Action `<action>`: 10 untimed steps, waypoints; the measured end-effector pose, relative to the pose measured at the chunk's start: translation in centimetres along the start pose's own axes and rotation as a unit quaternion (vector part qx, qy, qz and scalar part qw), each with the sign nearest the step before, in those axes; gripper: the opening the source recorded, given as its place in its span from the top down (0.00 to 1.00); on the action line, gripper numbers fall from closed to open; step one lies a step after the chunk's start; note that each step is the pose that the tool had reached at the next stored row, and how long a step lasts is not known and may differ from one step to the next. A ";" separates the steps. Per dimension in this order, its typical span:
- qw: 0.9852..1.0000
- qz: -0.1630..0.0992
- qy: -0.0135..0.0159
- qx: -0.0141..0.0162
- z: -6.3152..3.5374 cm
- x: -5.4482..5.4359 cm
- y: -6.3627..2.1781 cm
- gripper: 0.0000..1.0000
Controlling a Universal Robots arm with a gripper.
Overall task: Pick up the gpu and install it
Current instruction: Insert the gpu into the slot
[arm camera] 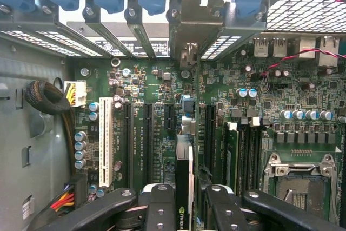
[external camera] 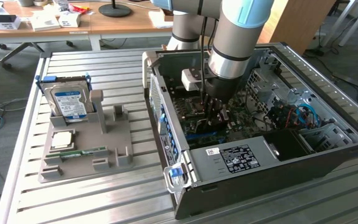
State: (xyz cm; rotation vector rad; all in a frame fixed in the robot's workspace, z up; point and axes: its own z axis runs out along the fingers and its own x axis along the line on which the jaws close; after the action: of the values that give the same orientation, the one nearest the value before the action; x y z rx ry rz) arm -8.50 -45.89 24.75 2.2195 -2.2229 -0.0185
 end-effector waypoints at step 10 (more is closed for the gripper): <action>1.000 0.000 0.000 0.000 0.09 0.0 0.00 0.74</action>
State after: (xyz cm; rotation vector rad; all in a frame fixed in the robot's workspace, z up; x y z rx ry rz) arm -8.51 -45.89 24.65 2.2197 -2.2232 -0.0191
